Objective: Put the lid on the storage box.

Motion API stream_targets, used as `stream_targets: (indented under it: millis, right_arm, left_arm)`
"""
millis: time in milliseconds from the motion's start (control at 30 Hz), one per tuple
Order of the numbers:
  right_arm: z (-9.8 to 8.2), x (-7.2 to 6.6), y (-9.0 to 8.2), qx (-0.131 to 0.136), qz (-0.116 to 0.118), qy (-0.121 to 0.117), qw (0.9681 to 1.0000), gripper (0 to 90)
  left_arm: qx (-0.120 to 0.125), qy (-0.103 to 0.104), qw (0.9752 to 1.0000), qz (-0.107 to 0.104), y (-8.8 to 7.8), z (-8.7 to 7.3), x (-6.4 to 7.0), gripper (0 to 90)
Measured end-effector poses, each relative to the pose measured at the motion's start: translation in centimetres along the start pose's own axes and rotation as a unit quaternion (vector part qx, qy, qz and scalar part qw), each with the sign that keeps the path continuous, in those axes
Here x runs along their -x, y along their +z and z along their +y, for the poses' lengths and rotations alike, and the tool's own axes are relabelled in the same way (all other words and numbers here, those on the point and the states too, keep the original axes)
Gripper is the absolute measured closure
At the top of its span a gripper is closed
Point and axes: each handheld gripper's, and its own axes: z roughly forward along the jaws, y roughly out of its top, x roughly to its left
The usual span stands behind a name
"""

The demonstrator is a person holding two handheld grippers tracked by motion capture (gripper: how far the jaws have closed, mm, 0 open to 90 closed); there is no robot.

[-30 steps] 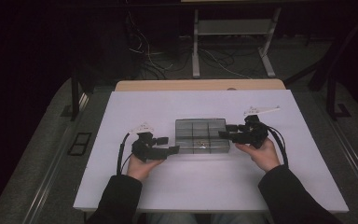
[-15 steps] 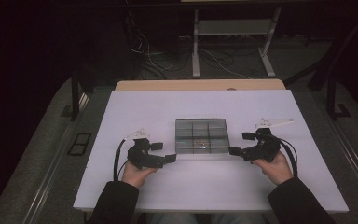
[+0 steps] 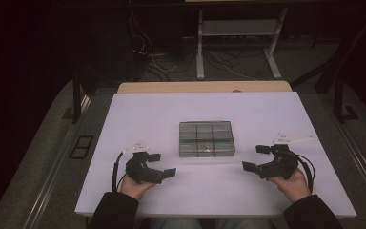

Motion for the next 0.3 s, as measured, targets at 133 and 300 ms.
stream_targets:
  millis: [133, 300]
  right_arm:
    - [-0.7, 0.0, -0.3, -0.003, -0.001, 0.003, 1.0000, 0.5]
    - [-1.8, 0.1, -0.6, -0.008, -0.002, 0.010, 0.9999, 0.5]
  left_arm:
    - [0.003, 0.001, 1.0000, 0.000, -0.1, -0.3, 0.1, 0.0]
    - [0.009, 0.000, 1.0000, 0.001, -0.2, -0.5, 0.1, 0.0]
